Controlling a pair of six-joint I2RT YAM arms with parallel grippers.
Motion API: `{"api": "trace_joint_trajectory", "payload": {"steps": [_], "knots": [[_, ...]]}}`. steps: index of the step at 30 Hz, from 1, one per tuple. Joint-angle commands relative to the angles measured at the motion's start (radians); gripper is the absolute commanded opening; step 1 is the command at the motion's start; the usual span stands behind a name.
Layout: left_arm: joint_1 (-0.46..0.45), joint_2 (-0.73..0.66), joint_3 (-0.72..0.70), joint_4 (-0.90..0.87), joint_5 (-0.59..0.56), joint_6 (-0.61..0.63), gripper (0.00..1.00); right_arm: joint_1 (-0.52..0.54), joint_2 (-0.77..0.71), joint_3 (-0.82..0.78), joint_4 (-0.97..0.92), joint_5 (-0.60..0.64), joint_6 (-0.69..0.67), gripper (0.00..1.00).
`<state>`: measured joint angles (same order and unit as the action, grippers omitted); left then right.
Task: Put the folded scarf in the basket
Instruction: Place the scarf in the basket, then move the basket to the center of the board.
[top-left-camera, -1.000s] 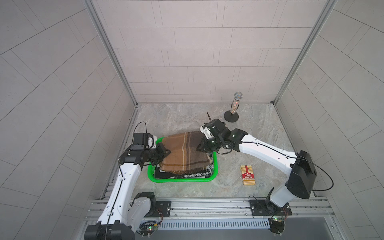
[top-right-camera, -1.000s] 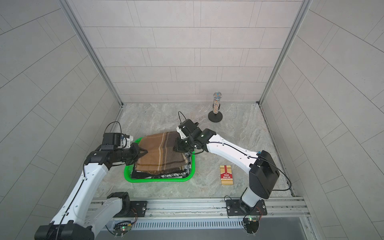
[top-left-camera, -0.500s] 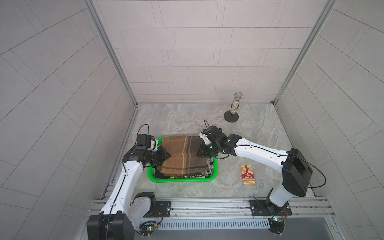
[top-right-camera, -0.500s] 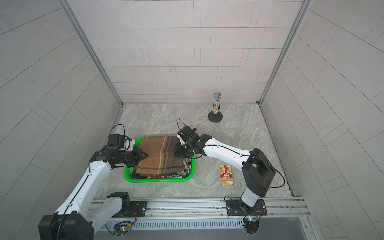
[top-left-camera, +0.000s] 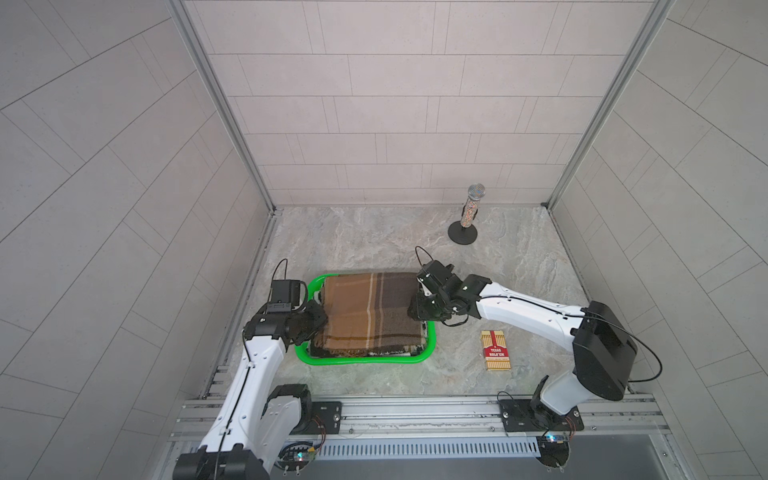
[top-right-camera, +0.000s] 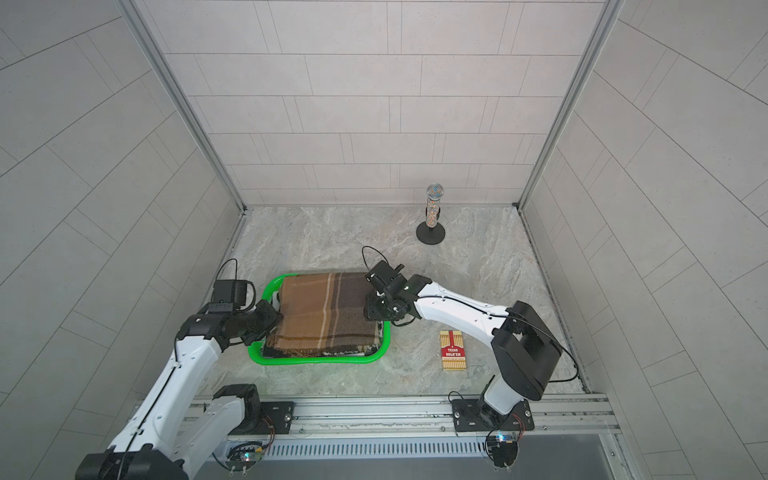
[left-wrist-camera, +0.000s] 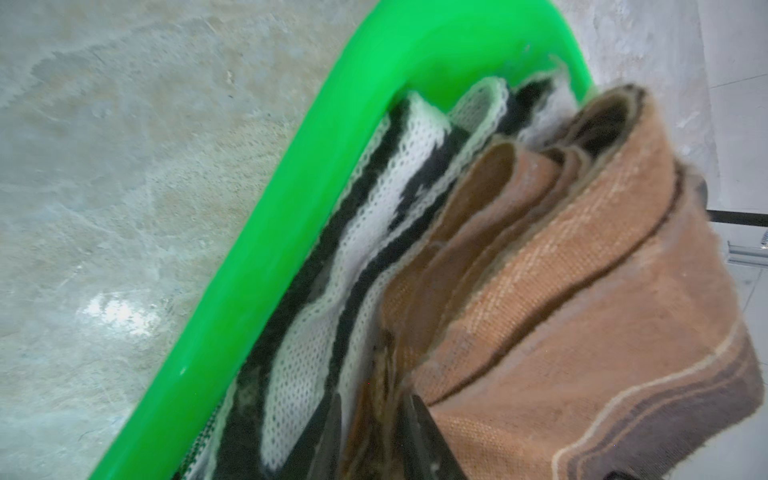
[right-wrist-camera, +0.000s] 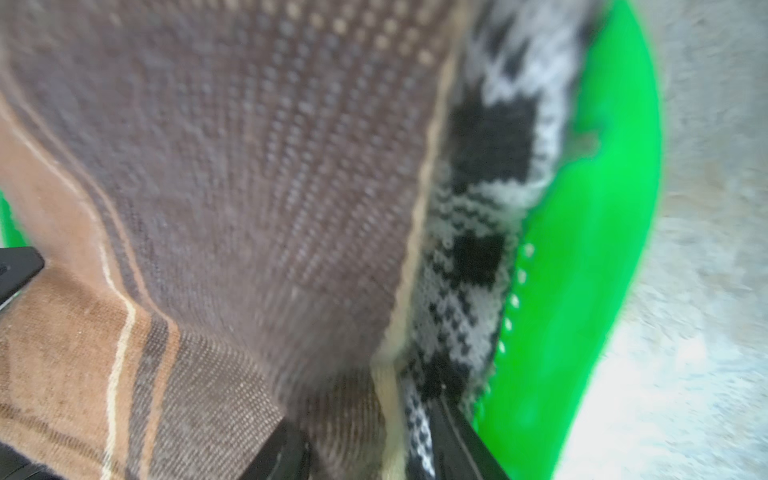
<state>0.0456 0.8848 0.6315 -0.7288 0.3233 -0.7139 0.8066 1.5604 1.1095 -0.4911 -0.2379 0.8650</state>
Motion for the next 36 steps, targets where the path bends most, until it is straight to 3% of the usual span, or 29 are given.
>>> {"api": "trace_joint_trajectory", "payload": {"steps": [1, 8, 14, 21, 27, 33, 34, 35, 36], "knots": [[0.008, 0.02, -0.018, 0.02, -0.059, -0.006, 0.28, -0.003, -0.019, -0.025, -0.034, 0.054, -0.006, 0.5], [0.009, 0.032, -0.007, 0.027, -0.069, -0.006, 0.24, -0.011, -0.017, -0.061, -0.014, 0.061, -0.001, 0.49], [0.009, 0.002, 0.048, 0.011, -0.008, -0.006, 0.27, -0.048, -0.055, -0.112, -0.004, 0.063, -0.003, 0.5], [0.003, 0.062, 0.109, 0.029, 0.109, 0.001, 0.27, -0.114, -0.153, -0.19, -0.01, 0.049, -0.013, 0.5], [-0.004, 0.11, 0.156, 0.041, 0.122, 0.037, 0.27, -0.15, -0.258, -0.216, -0.031, 0.032, -0.056, 0.54], [0.039, 0.238, 0.258, 0.068, 0.134, 0.073, 0.34, -0.185, -0.451, -0.157, -0.11, 0.153, -0.102, 0.67], [0.051, 0.268, 0.285, 0.068, 0.136, 0.079, 0.36, -0.214, -0.47, -0.134, -0.135, 0.161, -0.116, 0.78], [0.061, 0.292, 0.307, 0.073, 0.132, 0.085, 0.4, -0.244, -0.483, -0.114, -0.159, 0.171, -0.135, 1.0], [0.069, 0.313, 0.326, 0.08, 0.121, 0.095, 0.51, -0.279, -0.499, -0.092, -0.183, 0.191, -0.155, 1.0]]}}
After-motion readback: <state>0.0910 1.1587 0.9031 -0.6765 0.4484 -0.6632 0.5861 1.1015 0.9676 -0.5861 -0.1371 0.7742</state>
